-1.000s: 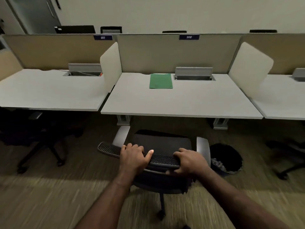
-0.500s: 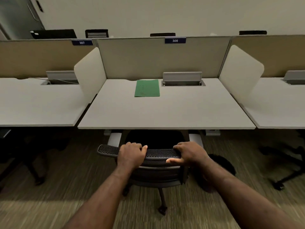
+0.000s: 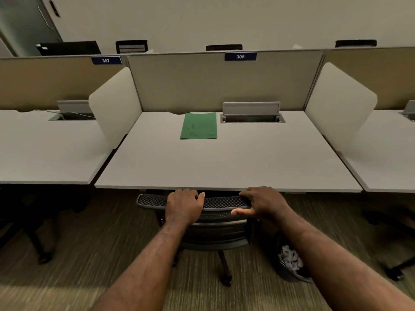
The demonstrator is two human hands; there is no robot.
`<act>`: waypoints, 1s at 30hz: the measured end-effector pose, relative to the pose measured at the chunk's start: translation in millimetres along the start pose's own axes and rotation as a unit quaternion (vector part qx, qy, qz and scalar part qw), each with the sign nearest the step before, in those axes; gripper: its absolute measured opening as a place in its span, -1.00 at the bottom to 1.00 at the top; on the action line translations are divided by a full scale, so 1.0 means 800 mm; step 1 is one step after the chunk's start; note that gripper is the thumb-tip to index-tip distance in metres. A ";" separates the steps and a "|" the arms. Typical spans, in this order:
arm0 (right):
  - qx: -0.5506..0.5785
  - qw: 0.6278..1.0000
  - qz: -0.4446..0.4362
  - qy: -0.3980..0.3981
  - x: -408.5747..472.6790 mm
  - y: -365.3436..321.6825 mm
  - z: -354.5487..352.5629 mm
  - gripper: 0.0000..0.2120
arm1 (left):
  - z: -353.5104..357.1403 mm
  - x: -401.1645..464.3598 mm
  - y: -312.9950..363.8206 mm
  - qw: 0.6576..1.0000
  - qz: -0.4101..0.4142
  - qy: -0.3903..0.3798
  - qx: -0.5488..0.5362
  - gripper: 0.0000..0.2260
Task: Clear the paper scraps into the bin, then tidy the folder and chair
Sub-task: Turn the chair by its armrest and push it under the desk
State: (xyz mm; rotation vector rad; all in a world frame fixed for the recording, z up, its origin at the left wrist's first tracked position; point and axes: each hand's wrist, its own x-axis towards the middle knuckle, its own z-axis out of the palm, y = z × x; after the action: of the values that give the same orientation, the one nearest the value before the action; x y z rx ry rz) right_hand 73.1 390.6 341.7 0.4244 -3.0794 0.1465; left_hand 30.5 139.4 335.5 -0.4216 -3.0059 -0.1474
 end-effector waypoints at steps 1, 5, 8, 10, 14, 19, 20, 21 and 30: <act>0.003 1.000 -0.002 -0.001 0.006 0.004 0.000 -0.23 | 0.002 0.008 0.000 1.000 0.001 0.002 -0.001 -0.51; 0.002 1.000 0.008 0.006 0.031 0.015 0.004 -0.22 | 0.010 0.037 -0.005 1.000 0.007 0.017 0.009 -0.49; 0.003 1.000 0.017 0.001 0.047 0.021 0.006 -0.22 | 0.016 0.055 -0.008 1.000 0.003 0.017 0.004 -0.48; 0.004 1.000 0.021 0.000 0.054 0.026 0.007 -0.23 | 0.019 0.064 -0.007 1.000 0.004 0.014 0.004 -0.48; -0.009 1.000 0.026 0.009 0.062 0.036 0.012 -0.23 | 0.024 0.081 -0.006 1.000 0.018 0.018 0.008 -0.49; -0.002 1.000 0.017 0.005 0.078 0.039 0.007 -0.26 | 0.025 0.100 -0.011 1.000 0.015 0.016 0.002 -0.50; -0.001 1.000 0.016 0.005 0.082 0.040 0.006 -0.25 | 0.025 0.103 -0.012 1.000 0.014 0.016 0.001 -0.50; -0.001 1.000 0.015 0.006 0.085 0.042 0.005 -0.25 | 0.025 0.107 -0.013 1.000 0.013 0.016 0.001 -0.51; -0.002 1.000 0.025 0.009 0.100 0.052 0.009 -0.21 | 0.026 0.122 -0.010 1.000 0.010 0.017 0.004 -0.52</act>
State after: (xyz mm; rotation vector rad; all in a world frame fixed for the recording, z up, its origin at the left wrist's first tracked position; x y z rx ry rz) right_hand -15.1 408.6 334.4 0.3435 -3.0726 0.1456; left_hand -66.7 159.8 325.2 -0.4432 -2.9680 -0.1401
